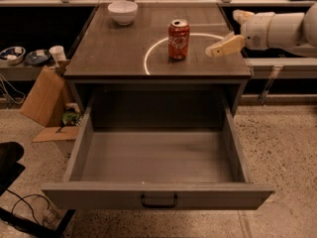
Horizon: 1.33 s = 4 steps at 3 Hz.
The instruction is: Place coke can into top drawer
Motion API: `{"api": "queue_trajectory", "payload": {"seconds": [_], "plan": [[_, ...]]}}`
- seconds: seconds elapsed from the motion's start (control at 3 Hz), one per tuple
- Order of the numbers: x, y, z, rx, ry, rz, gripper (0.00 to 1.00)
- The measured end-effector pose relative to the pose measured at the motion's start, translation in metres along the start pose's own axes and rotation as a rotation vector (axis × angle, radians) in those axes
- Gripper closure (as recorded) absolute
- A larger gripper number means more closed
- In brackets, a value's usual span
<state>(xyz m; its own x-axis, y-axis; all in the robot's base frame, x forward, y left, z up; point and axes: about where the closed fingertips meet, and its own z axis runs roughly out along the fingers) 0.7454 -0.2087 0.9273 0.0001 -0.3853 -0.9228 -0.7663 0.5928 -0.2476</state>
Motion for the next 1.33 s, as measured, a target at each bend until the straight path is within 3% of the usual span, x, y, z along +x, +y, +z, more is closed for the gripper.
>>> {"api": "queue_trajectory", "payload": {"seconds": [0.67, 1.33], "plan": [[0.002, -0.013, 0.068, -0.025, -0.137, 0.114, 0.00], [-0.008, 0.007, 0.122, -0.073, -0.235, 0.160, 0.00]]}}
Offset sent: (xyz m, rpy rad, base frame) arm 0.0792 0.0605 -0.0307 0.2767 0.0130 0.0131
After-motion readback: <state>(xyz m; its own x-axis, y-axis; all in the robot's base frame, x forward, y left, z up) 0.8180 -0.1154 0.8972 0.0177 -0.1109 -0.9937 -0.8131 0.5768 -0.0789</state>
